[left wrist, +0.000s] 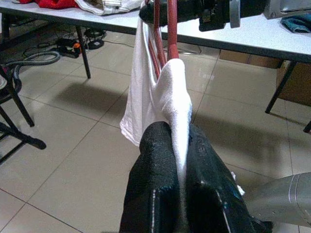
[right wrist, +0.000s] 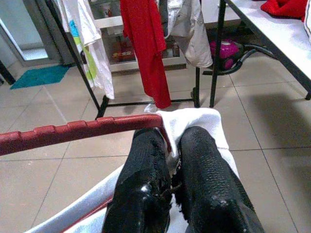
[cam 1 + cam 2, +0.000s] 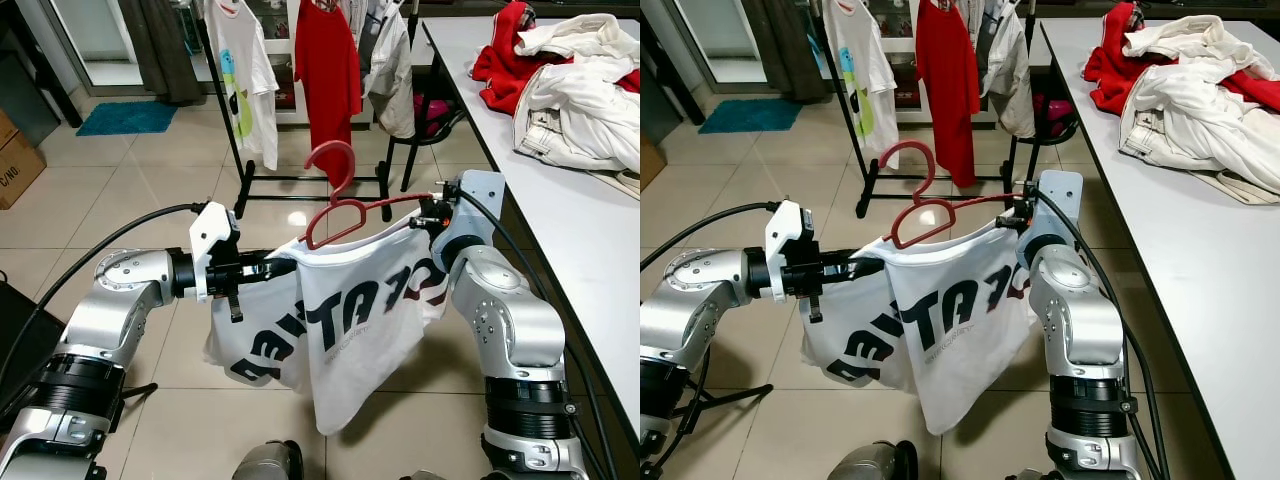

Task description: Hang hanger

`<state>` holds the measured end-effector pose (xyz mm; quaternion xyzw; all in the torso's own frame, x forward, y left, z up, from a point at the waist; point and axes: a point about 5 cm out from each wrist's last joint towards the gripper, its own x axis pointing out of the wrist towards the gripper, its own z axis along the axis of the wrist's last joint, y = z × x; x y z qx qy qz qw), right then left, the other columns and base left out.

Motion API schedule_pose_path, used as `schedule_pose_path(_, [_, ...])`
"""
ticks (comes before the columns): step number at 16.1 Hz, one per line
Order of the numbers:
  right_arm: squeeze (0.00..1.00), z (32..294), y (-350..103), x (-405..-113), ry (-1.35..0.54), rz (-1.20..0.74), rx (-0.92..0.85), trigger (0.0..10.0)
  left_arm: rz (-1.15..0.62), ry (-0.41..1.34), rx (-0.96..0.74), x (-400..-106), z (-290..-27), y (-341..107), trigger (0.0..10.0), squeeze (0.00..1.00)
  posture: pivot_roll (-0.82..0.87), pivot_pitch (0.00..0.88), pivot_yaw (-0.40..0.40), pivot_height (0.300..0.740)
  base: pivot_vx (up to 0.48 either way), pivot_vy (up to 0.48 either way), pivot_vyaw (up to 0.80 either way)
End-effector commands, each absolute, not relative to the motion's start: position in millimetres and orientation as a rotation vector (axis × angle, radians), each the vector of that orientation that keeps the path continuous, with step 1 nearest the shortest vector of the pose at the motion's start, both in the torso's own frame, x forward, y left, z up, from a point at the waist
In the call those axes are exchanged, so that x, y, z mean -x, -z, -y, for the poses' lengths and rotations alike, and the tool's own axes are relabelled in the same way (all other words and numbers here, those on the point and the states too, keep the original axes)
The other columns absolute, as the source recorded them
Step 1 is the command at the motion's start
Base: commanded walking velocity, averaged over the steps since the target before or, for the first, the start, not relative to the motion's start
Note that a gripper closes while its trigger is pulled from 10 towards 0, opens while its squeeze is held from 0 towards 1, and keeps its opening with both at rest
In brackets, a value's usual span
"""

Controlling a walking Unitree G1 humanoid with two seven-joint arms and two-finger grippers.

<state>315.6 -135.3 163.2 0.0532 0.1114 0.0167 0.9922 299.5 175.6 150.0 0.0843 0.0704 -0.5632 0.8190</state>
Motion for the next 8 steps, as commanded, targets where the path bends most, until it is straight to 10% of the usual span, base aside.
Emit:
schedule_pose_path(1, [0.0, 136.9, -164.5, -314.7, -0.037, -0.21, -0.11, 0.0, -0.114, 1.193, -0.194, -299.9, -178.7, -158.9, 0.0, 0.0, 0.08, 0.031, 0.081, 0.74, 0.0, 0.0, 0.0])
schedule_pose_path(8, [0.0, 139.0, -166.2, -313.6, -0.043, -0.204, -0.098, 0.0, -0.118, 1.189, -0.18, -297.6, -177.7, -155.1, 0.0, 0.0, 0.07, 0.035, 0.079, 0.74, 0.0, 0.0, 0.0])
